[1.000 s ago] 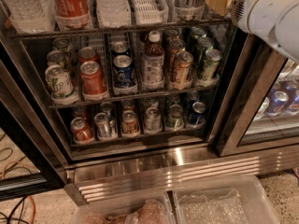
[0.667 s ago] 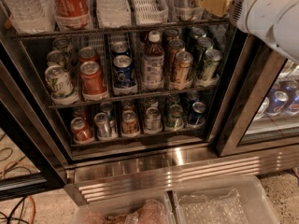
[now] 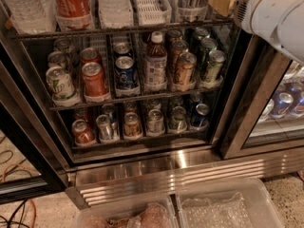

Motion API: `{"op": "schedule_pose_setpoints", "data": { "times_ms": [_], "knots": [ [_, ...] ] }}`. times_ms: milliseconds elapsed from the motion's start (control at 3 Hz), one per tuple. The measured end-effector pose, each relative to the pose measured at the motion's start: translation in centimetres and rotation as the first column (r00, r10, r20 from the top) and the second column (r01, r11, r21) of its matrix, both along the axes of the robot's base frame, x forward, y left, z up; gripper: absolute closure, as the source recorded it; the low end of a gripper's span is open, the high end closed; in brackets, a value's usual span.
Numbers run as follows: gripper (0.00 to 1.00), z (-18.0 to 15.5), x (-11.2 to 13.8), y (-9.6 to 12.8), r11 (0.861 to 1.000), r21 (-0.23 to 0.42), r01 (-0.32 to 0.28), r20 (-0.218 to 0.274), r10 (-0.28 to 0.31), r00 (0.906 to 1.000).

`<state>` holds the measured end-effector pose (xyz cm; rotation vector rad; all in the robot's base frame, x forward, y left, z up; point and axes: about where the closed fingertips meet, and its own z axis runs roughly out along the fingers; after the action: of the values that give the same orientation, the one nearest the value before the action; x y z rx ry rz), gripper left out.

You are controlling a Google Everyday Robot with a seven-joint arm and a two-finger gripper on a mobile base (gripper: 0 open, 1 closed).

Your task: Pick blue plastic bottle from top shelf of fridge

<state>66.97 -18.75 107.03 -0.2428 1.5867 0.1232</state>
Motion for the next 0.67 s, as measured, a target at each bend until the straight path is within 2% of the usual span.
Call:
{"op": "schedule_pose_setpoints", "data": {
  "times_ms": [333,667],
  "knots": [
    [0.44,0.33,1.01,0.15,1.000,0.012,0.002,0.006,-0.002,1.0000],
    [0.44,0.27,1.31,0.37,1.000,0.018,-0.001,0.004,0.001,1.0000]
  ]
}}
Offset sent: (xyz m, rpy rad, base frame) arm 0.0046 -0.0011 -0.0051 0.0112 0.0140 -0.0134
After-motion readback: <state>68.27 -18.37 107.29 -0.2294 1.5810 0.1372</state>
